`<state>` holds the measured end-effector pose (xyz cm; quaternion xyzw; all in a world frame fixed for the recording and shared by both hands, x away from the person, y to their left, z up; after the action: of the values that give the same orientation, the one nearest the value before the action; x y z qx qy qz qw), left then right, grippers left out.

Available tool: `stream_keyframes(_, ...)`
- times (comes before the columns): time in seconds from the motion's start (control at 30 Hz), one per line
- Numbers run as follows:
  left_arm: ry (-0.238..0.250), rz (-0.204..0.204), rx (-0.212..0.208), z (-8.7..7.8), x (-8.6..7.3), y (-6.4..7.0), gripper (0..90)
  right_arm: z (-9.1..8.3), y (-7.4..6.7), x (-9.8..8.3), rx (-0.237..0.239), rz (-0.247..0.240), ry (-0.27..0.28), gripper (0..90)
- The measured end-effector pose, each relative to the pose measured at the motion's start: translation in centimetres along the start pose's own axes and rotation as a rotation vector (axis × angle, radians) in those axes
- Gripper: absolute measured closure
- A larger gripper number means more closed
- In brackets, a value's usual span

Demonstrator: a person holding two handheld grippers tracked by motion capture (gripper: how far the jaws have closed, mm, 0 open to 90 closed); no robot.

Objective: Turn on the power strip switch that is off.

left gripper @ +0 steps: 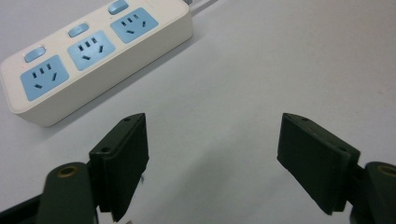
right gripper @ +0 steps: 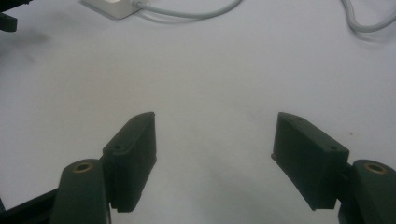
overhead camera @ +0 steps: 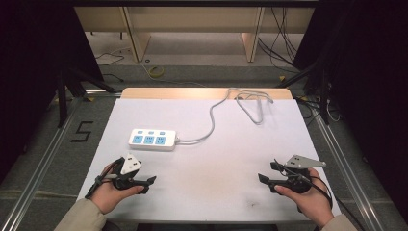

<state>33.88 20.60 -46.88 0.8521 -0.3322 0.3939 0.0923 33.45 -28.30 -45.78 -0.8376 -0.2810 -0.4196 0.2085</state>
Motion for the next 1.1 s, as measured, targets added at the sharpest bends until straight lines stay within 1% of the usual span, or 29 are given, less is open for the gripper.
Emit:
stream_keyframes(0.03,0.000,0.006,-0.004,0.0,0.0,0.0,25.4,0.0,0.0,0.0,0.000,0.000,0.000,30.4)
stream_keyframes(0.07,0.000,0.012,-0.006,0.0,0.0,0.0,28.4,0.0,0.0,0.0,-0.002,-0.002,-0.003,30.3)
stream_keyframes(0.1,-0.006,0.019,-0.006,-0.1,0.0,0.0,28.4,0.0,0.0,0.0,-0.002,-0.002,-0.003,30.3)
stream_keyframes(0.13,-0.005,0.018,-0.003,-0.2,0.0,0.0,31.6,0.0,0.0,0.0,-0.003,-0.002,-0.002,30.4)
stream_keyframes(0.17,-0.004,0.018,-0.002,-0.2,0.0,0.0,37.0,0.0,0.0,0.0,-0.003,-0.004,-0.003,30.4)
stream_keyframes(0.2,-0.016,0.031,0.002,-0.4,0.1,-0.2,53.0,0.0,-0.1,0.0,-0.003,-0.006,-0.005,30.4)
stream_keyframes(0.23,-0.018,0.034,0.008,-0.5,0.1,-0.3,59.3,0.0,-0.1,0.0,-0.003,-0.006,-0.005,30.4)
stream_keyframes(0.27,-0.017,0.039,0.016,-0.6,0.1,-0.4,67.6,0.0,-0.1,0.0,-0.004,-0.005,-0.007,30.4)
stream_keyframes(0.3,-0.013,0.019,0.024,-0.7,0.3,-0.7,74.9,0.1,-0.1,0.0,-0.005,-0.006,-0.008,30.5)
stream_keyframes(0.37,-0.009,0.012,0.024,-0.8,0.4,-0.8,86.6,0.1,-0.1,0.0,-0.006,-0.008,-0.011,30.4)
stream_keyframes(0.4,-0.006,0.002,0.025,-0.9,0.4,-0.9,89.4,0.1,-0.1,0.0,-0.007,-0.009,-0.013,30.5)
stream_keyframes(0.53,-0.011,0.002,0.035,-1.0,0.7,-0.8,89.7,0.1,-0.1,0.0,-0.010,-0.012,-0.013,30.5)
stream_keyframes(0.67,-0.017,0.000,0.025,-1.0,1.0,-0.8,89.7,0.1,-0.1,0.0,-0.010,-0.012,-0.017,30.5)
stream_keyframes(0.73,-0.011,-0.012,0.018,-0.9,1.3,-0.9,89.7,0.1,-0.1,-0.1,-0.010,-0.016,-0.018,30.5)
stream_keyframes(0.83,0.000,-0.020,0.019,-0.8,1.8,-1.0,89.7,0.2,-0.1,-0.1,-0.009,-0.022,-0.025,30.5)
stream_keyframes(0.93,-0.001,-0.025,0.015,-0.6,2.0,-1.0,89.7,0.2,-0.1,0.0,-0.010,-0.018,-0.018,30.4)
stream_keyframes(1.03,-0.008,-0.029,0.011,-0.4,2.2,-1.1,89.8,0.2,-0.1,0.0,-0.009,-0.022,-0.023,30.4)
stream_keyframes(1.1,-0.004,-0.034,0.013,-0.3,2.4,-1.2,89.8,0.3,-0.1,-0.1,-0.007,-0.021,-0.027,30.3)
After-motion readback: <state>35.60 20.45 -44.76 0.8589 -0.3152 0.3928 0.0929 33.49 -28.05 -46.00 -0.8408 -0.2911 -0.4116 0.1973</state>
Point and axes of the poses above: each handheld gripper's, and its own axes: z roughly forward along the jaws, x roughly out of its top, y roughly to its right, the point moved 1 cm from there along z, roughly forward along the jaws, and after that the axes turned 1 degree about y, right-handed, at the moved point
